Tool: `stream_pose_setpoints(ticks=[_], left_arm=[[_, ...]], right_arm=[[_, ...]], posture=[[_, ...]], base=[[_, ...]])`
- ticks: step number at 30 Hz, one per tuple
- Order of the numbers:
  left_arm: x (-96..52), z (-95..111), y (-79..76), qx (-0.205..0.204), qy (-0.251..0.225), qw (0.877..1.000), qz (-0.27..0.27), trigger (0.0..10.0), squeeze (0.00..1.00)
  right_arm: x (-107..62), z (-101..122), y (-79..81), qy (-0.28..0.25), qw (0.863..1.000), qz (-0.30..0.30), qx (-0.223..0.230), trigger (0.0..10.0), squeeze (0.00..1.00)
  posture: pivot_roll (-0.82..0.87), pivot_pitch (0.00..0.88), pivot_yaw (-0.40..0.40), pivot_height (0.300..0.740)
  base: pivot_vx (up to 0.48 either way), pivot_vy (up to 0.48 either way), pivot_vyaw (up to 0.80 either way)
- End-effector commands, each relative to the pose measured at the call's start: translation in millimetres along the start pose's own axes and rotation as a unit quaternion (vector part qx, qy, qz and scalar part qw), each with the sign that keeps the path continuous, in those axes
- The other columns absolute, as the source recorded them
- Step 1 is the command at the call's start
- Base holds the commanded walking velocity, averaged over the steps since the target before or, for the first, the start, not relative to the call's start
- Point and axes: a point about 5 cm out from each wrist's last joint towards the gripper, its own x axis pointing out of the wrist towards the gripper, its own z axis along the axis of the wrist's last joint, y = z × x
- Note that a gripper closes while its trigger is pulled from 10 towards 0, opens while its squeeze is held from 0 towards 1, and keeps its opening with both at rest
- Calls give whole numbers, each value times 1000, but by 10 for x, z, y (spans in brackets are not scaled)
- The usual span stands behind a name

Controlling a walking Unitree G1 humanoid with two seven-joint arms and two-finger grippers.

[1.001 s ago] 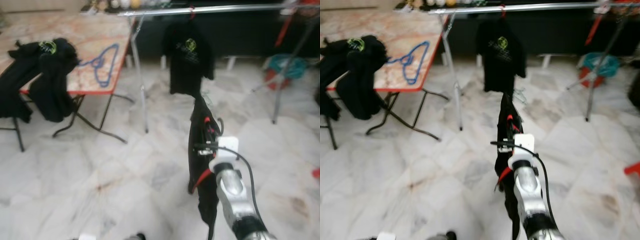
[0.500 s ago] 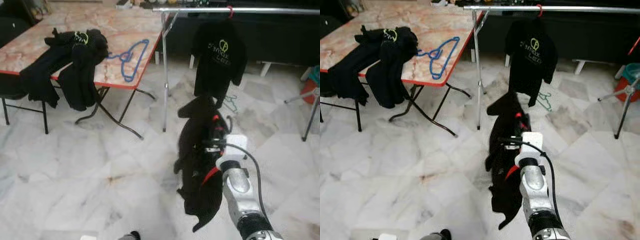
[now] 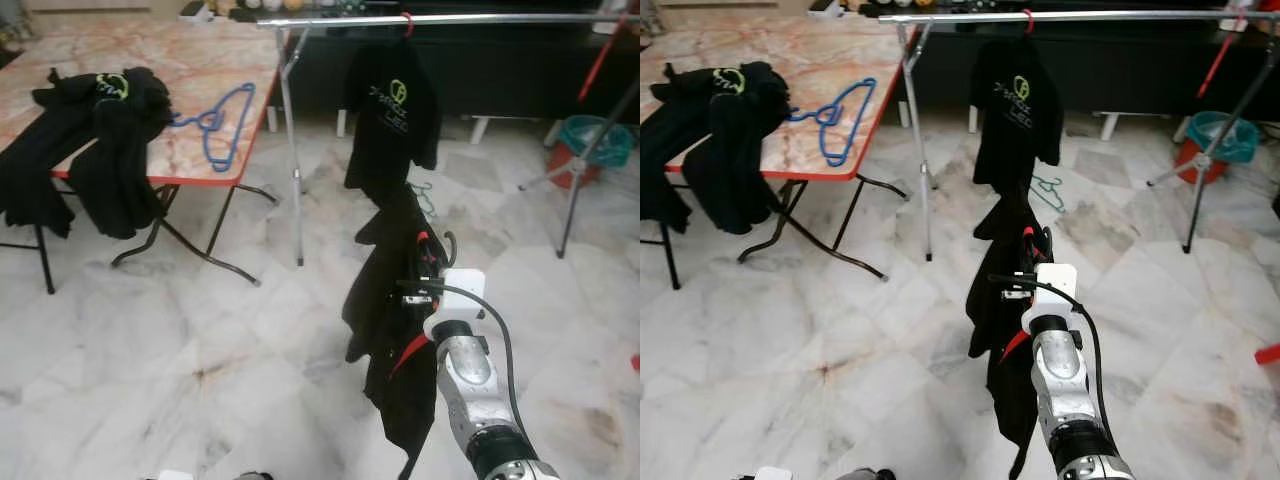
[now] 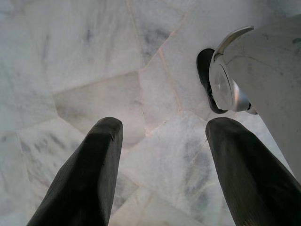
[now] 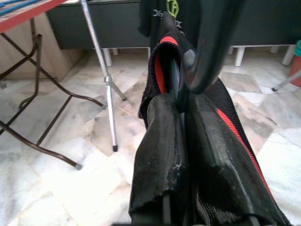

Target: Hang hanger

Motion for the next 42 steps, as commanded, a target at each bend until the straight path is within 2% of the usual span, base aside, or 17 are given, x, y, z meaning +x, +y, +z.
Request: stream_pose_setpoints(ticks=[1, 10, 42], left_arm=[[-22, -85, 0, 3, 15, 1000, -3, 10000, 0], [-15, -63, -16, 5, 13, 1000, -6, 10000, 0], [-6, -17, -89, 0, 3, 1000, -8, 10000, 0]], right_arm=[[18, 42, 0, -9, 1000, -1, 4, 10000, 0], [7, 37, 2, -13, 1000, -6, 11, 10000, 0], [19, 46, -31, -11, 1000, -18, 5, 10000, 0]], posture=[[32, 91, 2, 740], [33, 80, 4, 740], [37, 100, 4, 740]], base=[[0, 0, -788], [0, 0, -783], [-24, 0, 0]])
